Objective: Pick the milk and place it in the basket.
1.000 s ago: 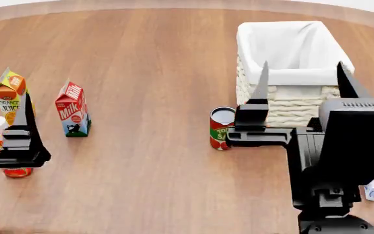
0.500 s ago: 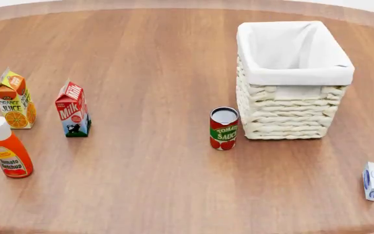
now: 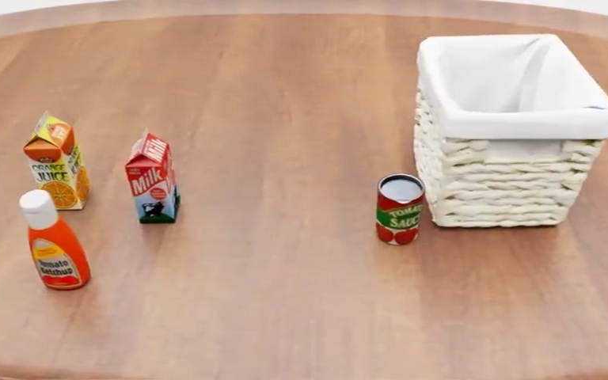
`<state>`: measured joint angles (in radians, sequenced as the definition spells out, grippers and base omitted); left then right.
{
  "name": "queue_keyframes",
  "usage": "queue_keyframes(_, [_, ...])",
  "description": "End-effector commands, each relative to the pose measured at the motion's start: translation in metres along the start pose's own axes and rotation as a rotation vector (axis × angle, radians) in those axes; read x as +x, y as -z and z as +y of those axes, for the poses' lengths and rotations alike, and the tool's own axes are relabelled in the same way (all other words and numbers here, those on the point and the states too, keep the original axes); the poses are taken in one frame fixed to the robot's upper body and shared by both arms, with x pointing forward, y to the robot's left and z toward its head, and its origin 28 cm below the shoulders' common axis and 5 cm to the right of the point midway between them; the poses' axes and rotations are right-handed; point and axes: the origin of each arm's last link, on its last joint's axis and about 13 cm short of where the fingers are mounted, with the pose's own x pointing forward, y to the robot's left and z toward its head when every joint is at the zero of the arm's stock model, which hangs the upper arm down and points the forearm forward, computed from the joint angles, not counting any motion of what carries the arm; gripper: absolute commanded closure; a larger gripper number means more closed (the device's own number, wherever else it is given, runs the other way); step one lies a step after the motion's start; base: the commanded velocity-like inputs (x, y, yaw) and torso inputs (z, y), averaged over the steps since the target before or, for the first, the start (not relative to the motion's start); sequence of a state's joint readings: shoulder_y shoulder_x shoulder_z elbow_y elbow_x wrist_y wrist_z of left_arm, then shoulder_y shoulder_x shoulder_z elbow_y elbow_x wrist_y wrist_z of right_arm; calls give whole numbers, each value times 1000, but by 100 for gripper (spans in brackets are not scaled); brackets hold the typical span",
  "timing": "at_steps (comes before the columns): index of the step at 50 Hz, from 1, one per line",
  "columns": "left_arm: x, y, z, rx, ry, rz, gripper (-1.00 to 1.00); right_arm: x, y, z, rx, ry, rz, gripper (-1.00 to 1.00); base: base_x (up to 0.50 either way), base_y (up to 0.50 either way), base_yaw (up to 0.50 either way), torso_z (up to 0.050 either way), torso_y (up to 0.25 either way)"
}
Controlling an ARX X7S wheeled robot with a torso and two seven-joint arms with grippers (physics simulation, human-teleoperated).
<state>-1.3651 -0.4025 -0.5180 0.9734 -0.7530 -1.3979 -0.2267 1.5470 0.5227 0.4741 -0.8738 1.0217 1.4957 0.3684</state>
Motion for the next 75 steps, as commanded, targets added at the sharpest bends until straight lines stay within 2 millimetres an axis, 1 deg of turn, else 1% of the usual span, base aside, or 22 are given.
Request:
queue_keyframes(1, [0,-2,1,8,-5,-10,-100,-2,-2,0,-20,-11,-8,-100,0,500,0,0,0])
queue_keyframes(17, [-1,-1,1,13,-3,-9,-100,-4,0,0,-15,-19,-2,-100,0,492,0,0,0])
queue_keyframes(31, [-1,-1,0,13,0,-11,-100,-4,2,1,-37,-30,12,-100,0,0,0,0,0])
queue_keyframes(39, [-1,0,1,15,1,-8,-100,-6,0,1,-11,-52,4,-100,47,0,0,0,0])
queue_keyframes(75, [-1,2,1,20,1,-3,-100,-10,2,2,-9,-86,16,-100,494,0,0,0,0])
